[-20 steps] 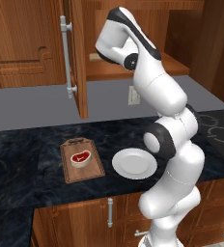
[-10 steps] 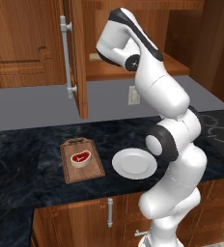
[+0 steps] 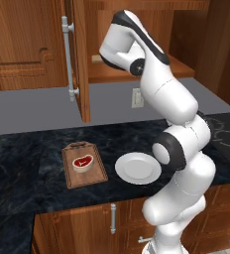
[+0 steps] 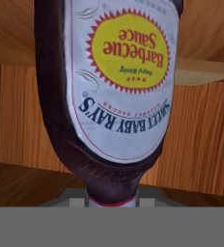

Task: Pick the steak from the plate and place it on the cutting board. Then pick the condiment bottle from the cabinet and place it next to the cutting board.

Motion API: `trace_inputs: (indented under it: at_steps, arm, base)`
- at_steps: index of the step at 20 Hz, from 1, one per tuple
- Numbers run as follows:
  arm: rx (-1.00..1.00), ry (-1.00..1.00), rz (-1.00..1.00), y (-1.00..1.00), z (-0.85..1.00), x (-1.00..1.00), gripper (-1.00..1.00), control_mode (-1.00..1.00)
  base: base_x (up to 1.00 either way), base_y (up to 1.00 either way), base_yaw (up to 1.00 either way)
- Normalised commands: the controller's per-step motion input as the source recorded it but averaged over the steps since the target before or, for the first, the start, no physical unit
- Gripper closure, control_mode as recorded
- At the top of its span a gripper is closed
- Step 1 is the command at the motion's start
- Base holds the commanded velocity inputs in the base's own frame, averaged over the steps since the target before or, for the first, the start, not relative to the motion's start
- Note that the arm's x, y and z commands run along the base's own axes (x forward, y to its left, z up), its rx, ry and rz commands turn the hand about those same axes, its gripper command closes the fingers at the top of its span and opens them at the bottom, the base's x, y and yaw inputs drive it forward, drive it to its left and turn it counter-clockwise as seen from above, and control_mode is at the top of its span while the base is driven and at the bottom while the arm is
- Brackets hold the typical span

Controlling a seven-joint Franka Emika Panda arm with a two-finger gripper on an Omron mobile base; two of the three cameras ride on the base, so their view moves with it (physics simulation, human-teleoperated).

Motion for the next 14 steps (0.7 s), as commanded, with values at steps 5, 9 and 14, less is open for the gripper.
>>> trace_inputs:
  at_steps: [5, 9, 14]
  arm:
    - [0.00, 0.00, 0.00, 0.00, 0.00, -0.20, 1.00, -1.00]
    - [0.00, 0.00, 0.00, 0.00, 0.00, -0.25, 1.00, -1.00]
    - [0.00, 0.00, 0.00, 0.00, 0.03, -0.27, 1.00, -1.00]
  base:
    - [0.00, 0.00, 0.00]
    - [0.00, 0.00, 0.00]
    - [0.00, 0.00, 0.00]
